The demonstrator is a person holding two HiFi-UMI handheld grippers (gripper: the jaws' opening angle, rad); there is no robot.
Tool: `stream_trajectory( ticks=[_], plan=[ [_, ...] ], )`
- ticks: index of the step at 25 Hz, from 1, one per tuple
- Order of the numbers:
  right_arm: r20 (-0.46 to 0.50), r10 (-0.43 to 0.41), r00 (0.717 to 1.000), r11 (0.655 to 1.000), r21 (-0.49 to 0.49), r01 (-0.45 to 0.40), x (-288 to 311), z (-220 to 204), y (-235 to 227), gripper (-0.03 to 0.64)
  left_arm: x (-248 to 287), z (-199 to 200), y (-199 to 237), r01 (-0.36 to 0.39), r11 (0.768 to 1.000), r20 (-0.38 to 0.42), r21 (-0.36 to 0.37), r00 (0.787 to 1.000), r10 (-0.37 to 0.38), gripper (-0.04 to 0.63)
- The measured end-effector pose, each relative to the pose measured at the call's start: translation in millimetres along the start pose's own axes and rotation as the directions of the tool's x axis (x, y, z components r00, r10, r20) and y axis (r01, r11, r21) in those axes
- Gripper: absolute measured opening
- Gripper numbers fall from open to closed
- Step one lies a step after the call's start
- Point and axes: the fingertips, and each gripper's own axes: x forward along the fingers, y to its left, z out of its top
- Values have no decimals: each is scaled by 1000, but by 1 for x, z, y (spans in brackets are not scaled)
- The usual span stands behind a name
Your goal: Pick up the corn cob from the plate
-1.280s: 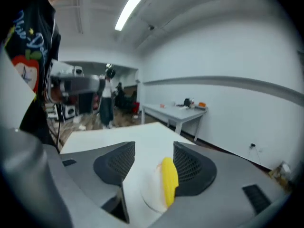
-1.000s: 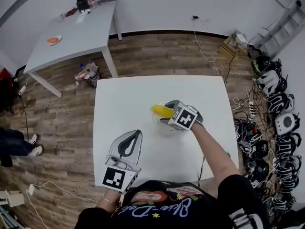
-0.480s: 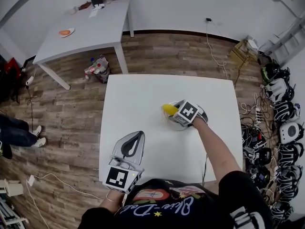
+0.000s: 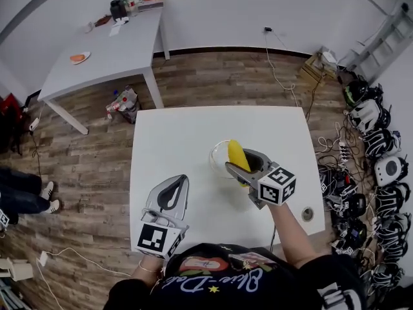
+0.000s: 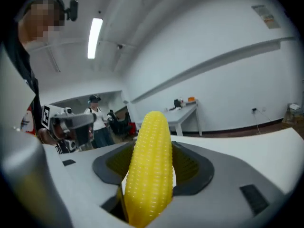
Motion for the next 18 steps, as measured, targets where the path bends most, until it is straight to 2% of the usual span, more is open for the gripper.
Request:
stream_trajectory(
  ticks=[2, 4, 6, 8, 11, 18],
  plan=[
    [148, 9, 989, 1000, 1, -9, -23, 31, 27, 259, 4, 6, 0, -1, 1000, 6, 7, 1000, 1, -7],
    [282, 23, 959, 1000, 9, -27, -48, 59, 53, 259, 7, 11, -3, -2, 1000, 10, 18, 1000, 2, -8],
    [371, 51, 927, 999, -11, -51, -70, 79, 74, 259, 9, 14, -6, -2, 1000, 16, 22, 1000, 2, -6],
    [397, 73, 915, 997, -58, -55, -82, 88, 88, 259, 9, 15, -10, 1, 1000, 14, 29, 1000, -1, -8],
    [395, 80, 915, 994, -95, -46, -91, 91, 95, 259, 11, 12, -18, 13, 999, 3, 38, 1000, -13, -8],
    [405, 51, 913, 998, -59, -29, -96, 79, 94, 259, 10, 14, -30, 16, 999, -11, 51, 1000, -15, -6]
  ],
)
